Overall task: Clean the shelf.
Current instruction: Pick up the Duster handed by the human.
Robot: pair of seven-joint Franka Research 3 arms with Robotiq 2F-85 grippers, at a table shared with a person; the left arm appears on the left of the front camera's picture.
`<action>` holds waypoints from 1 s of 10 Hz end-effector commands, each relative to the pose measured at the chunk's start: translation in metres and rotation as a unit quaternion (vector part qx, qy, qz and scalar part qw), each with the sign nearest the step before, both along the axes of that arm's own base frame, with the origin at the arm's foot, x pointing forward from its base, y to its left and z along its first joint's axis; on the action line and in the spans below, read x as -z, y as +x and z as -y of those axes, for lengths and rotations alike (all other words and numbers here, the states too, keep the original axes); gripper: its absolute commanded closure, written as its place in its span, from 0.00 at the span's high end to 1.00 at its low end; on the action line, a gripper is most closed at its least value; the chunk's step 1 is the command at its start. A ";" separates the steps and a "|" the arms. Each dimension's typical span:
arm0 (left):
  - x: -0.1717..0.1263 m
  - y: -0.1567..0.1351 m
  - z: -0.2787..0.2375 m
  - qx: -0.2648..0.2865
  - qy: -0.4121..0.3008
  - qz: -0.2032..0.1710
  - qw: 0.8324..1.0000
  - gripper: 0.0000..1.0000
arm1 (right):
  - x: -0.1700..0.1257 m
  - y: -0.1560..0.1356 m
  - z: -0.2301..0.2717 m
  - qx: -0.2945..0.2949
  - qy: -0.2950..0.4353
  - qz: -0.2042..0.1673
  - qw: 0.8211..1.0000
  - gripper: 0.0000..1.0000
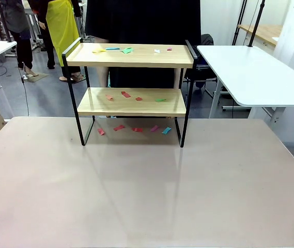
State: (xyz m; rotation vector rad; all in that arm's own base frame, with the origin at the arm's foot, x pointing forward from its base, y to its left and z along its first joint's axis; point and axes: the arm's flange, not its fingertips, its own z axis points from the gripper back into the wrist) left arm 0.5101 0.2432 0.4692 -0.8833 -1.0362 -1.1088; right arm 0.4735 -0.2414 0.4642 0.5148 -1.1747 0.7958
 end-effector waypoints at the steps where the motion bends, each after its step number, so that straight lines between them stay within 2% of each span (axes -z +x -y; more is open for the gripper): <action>1: 0.014 0.008 -0.007 0.046 -0.028 0.053 0.997 1.00 | 0.022 0.026 0.011 -0.020 0.005 0.037 0.999 1.00; 3: 0.038 0.019 -0.009 0.050 -0.047 0.063 0.996 1.00 | 0.041 0.034 0.015 -0.017 0.008 0.058 0.998 1.00; 5: 0.048 0.023 -0.012 0.055 -0.059 0.065 0.995 1.00 | 0.053 0.040 0.017 -0.013 0.007 0.067 0.998 1.00; 10: 0.045 0.022 -0.021 0.050 -0.074 0.078 0.993 1.00 | 0.052 0.044 0.017 -0.013 0.011 0.077 0.997 1.00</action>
